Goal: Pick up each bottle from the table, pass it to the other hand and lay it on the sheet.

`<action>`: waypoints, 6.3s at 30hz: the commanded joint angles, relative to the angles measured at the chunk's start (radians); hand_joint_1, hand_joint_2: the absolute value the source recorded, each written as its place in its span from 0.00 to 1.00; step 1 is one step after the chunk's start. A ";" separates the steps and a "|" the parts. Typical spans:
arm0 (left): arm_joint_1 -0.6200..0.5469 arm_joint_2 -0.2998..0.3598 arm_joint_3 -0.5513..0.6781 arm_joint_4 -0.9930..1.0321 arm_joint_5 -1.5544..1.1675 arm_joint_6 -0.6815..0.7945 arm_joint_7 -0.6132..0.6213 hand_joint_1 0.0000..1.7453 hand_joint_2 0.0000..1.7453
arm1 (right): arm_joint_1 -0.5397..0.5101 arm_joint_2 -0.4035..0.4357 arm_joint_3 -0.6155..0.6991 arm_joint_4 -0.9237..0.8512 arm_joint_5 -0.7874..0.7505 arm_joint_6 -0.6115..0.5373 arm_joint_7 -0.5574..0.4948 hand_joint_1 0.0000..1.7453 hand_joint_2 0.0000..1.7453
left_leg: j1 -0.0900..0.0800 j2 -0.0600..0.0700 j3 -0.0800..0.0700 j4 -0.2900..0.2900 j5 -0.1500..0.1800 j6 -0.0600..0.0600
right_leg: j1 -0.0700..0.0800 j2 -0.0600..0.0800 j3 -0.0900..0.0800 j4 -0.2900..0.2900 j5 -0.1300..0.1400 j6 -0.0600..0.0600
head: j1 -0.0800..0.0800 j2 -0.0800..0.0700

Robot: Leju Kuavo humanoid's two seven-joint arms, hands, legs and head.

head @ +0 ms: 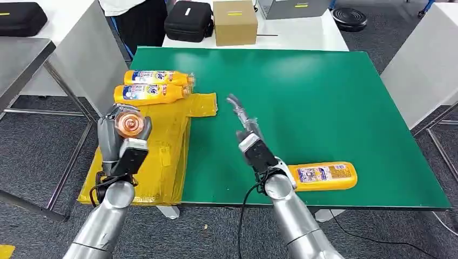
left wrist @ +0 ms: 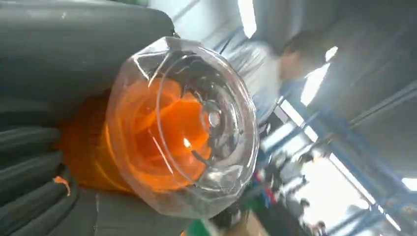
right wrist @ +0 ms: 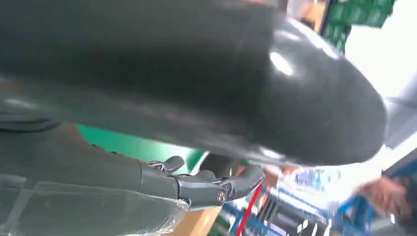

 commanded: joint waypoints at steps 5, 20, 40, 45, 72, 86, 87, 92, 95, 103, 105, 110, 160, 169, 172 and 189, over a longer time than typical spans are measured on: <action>-0.047 0.013 -0.100 -0.096 -0.212 -0.003 0.109 1.00 1.00 | 0.033 -0.074 -0.116 -0.101 -0.046 0.000 -0.002 0.00 0.00 | 0.001 -0.002 0.002 0.001 -0.002 -0.002 | 0.002 -0.003 0.004 0.000 -0.003 -0.001 | 0.000 0.000; -0.040 0.039 -0.154 -0.049 -0.486 -0.167 0.315 1.00 1.00 | 0.061 -0.077 -0.133 -0.130 -0.031 -0.004 0.000 0.00 0.00 | 0.001 -0.001 0.003 0.000 -0.001 -0.001 | 0.001 -0.002 0.004 -0.001 -0.002 -0.001 | 0.000 0.000; -0.011 0.083 -0.228 0.149 -0.902 -0.540 0.594 1.00 1.00 | 0.175 -0.104 -0.244 -0.394 0.033 -0.010 0.010 0.00 0.00 | 0.000 -0.001 0.002 -0.001 -0.001 -0.001 | 0.000 -0.002 0.003 -0.001 -0.001 -0.001 | 0.000 0.000; 0.002 0.093 -0.276 0.124 -0.902 -0.557 0.641 1.00 1.00 | 0.191 -0.101 -0.251 -0.407 0.035 -0.007 0.009 0.00 0.00 | 0.001 0.000 0.003 -0.001 -0.002 -0.001 | 0.001 -0.001 0.004 -0.001 -0.002 -0.001 | 0.000 0.000; -0.134 -0.037 -0.098 0.613 -0.759 -0.535 0.481 1.00 1.00 | 0.189 -0.092 -0.258 -0.355 0.041 0.004 0.000 0.00 0.00 | 0.001 0.000 0.003 -0.001 -0.001 -0.001 | 0.001 -0.001 0.004 -0.001 -0.001 -0.001 | 0.000 0.000; -0.136 -0.036 -0.098 0.613 -0.759 -0.535 0.481 1.00 1.00 | 0.189 -0.092 -0.259 -0.355 0.041 0.004 -0.001 0.00 0.00 | 0.000 0.002 0.004 -0.001 -0.001 -0.001 | 0.001 0.001 0.004 -0.001 -0.001 -0.001 | 0.000 0.000; -0.136 -0.036 -0.098 0.614 -0.759 -0.536 0.481 1.00 1.00 | 0.189 -0.092 -0.258 -0.355 0.041 0.004 -0.001 0.00 0.00 | 0.001 0.002 0.006 -0.001 -0.002 -0.002 | 0.001 0.001 0.007 -0.001 -0.001 -0.002 | 0.000 0.000; -0.176 -0.045 -0.070 0.660 -0.730 -0.475 0.476 1.00 1.00 | 0.177 -0.095 -0.266 -0.329 0.042 0.006 -0.001 0.00 0.00 | 0.002 0.002 0.008 -0.001 -0.003 -0.002 | 0.002 0.001 0.009 -0.001 -0.002 -0.002 | 0.000 0.000; -0.189 -0.050 -0.041 0.660 -0.713 -0.417 0.480 1.00 1.00 | 0.172 -0.093 -0.272 -0.318 0.042 0.007 -0.001 0.00 0.00 | 0.002 0.002 0.007 0.000 -0.002 -0.002 | 0.002 0.001 0.007 -0.001 -0.001 -0.002 | 0.000 0.000; -0.187 -0.051 -0.036 0.646 -0.749 -0.381 0.505 0.00 1.00 | 0.149 -0.085 -0.273 -0.263 0.043 0.023 -0.001 0.00 0.00 | 0.002 0.004 0.009 0.001 -0.004 -0.003 | 0.003 0.002 0.009 -0.001 -0.003 -0.002 | 0.000 0.000; -0.187 -0.049 -0.036 0.645 -0.764 -0.365 0.515 0.00 1.00 | 0.151 -0.083 -0.271 -0.257 0.043 0.024 -0.001 0.00 0.00 | 0.003 0.004 0.011 0.000 -0.005 -0.003 | 0.003 0.002 0.012 -0.001 -0.003 -0.003 | 0.000 0.000; -0.189 -0.051 -0.033 0.641 -0.795 -0.351 0.525 0.00 1.00 | 0.165 -0.084 -0.269 -0.258 0.037 0.031 -0.006 0.00 0.00 | 0.002 0.002 0.007 0.000 -0.003 -0.002 | 0.002 0.001 0.008 -0.001 -0.002 -0.002 | 0.000 0.000; 0.062 -0.097 0.041 0.222 0.734 -0.454 -0.129 0.00 1.00 | 0.162 -0.405 -0.198 -0.235 0.397 0.134 0.220 0.00 1.00 | 0.000 -0.002 0.005 0.000 -0.004 -0.001 | 0.001 -0.002 0.007 -0.001 -0.003 -0.001 | 0.000 0.000; 0.066 -0.086 0.027 0.204 0.731 -0.411 -0.129 0.00 1.00 | 0.206 -0.570 -0.248 -0.304 0.357 0.293 0.273 0.00 1.00 | -0.001 -0.001 0.003 0.001 -0.004 -0.001 | -0.001 0.000 0.005 -0.001 -0.002 -0.001 | 0.000 0.000; 0.067 -0.072 0.019 0.200 0.715 -0.389 -0.145 0.00 1.00 | 0.227 -0.643 -0.280 -0.319 0.324 0.357 0.260 0.00 1.00 | -0.001 -0.004 0.004 0.001 -0.004 -0.001 | -0.001 -0.004 0.006 0.000 -0.004 -0.001 | -0.001 0.000; 0.050 -0.069 0.010 0.217 0.722 -0.394 -0.148 0.00 1.00 | 0.257 -0.710 -0.317 -0.332 0.280 0.434 0.242 0.00 1.00 | -0.001 -0.001 0.001 0.000 -0.003 0.001 | -0.001 -0.001 0.003 -0.002 -0.001 -0.001 | -0.001 0.000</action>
